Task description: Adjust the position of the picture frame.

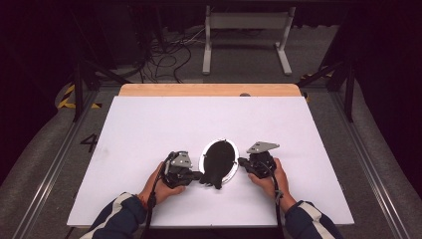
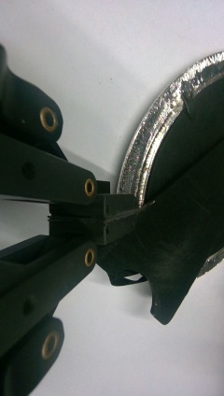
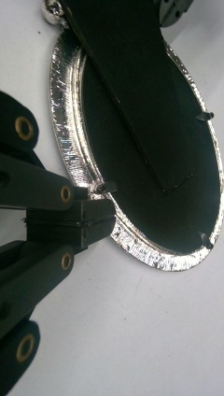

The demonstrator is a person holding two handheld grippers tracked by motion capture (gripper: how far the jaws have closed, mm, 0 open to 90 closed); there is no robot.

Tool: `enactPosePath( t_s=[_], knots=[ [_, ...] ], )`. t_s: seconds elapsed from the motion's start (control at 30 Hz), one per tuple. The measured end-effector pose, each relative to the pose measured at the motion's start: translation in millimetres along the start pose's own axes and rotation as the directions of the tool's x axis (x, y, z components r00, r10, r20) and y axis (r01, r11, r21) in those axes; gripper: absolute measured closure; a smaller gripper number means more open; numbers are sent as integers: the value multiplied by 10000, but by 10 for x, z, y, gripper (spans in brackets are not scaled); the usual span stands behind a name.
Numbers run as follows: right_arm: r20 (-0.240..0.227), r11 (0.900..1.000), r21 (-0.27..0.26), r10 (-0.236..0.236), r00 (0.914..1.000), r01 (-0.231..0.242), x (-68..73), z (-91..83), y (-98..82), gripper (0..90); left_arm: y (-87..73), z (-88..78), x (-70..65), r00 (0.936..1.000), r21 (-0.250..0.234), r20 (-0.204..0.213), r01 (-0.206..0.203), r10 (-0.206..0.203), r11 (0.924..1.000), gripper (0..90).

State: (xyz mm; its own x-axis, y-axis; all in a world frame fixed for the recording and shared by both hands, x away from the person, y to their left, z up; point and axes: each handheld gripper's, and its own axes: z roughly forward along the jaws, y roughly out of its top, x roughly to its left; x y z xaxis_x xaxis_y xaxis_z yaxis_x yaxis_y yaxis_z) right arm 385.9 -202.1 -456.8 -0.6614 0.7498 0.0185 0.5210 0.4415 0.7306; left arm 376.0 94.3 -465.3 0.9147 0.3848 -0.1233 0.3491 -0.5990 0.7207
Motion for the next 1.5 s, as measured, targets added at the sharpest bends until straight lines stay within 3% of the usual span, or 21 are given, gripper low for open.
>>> enactPosePath(
  t_s=[0.13,0.3,0.33,0.4,0.77,0.83,0.97,1.07,1.13,1.2,1.27,1.4,1.5],
  knots=[
    [-7,9999,-30,106,9999,-106,-58,31,29,900,18,34,-47,9996,-50,-205,-204,203,9998,900],
    [358,9998,-46,-176,9992,178,-65,59,55,900,77,66,-98,9967,150,-627,-505,513,9986,900],
    [407,9998,-54,-206,9990,208,-69,65,60,900,84,74,-97,9963,132,-639,-574,582,9983,900],
    [433,9999,-64,-154,9989,157,-85,70,64,900,86,87,-98,9980,55,-528,-335,337,9994,900],
    [552,9999,-172,12,9985,-3,-170,129,113,900,126,137,-91,9984,-1,-376,-421,420,9991,900],
    [534,9998,-208,59,9986,-48,-177,132,110,900,136,136,-103,9961,98,-552,-686,691,9976,900],
    [557,9998,-174,3,9984,7,-169,125,107,900,130,136,-117,9952,88,-639,-740,745,9972,900],
    [309,10000,5,-68,9995,68,-149,76,87,900,128,113,-121,9934,101,-697,-905,910,9958,895],
    [297,10000,11,-99,9995,99,-140,43,73,899,120,-36,-121,9923,-348,-716,-1034,1007,9940,891],
    [148,9992,-339,-227,9996,231,-138,-104,25,846,83,-183,-97,9907,-713,-869,-1110,1046,9913,864],
    [-79,9977,-636,-260,9996,254,-148,-204,2,848,0,-337,-49,9909,-1131,-1087,-921,798,9893,846],
    [-151,9947,-1002,-256,9996,240,-165,-367,-27,827,-141,-511,32,9931,-1622,-1080,-628,456,9848,775],
    [-100,9925,-1159,-414,9991,399,-132,-477,-66,773,-302,-682,51,9903,-1811,-1363,-520,273,9821,647]
  ],
)
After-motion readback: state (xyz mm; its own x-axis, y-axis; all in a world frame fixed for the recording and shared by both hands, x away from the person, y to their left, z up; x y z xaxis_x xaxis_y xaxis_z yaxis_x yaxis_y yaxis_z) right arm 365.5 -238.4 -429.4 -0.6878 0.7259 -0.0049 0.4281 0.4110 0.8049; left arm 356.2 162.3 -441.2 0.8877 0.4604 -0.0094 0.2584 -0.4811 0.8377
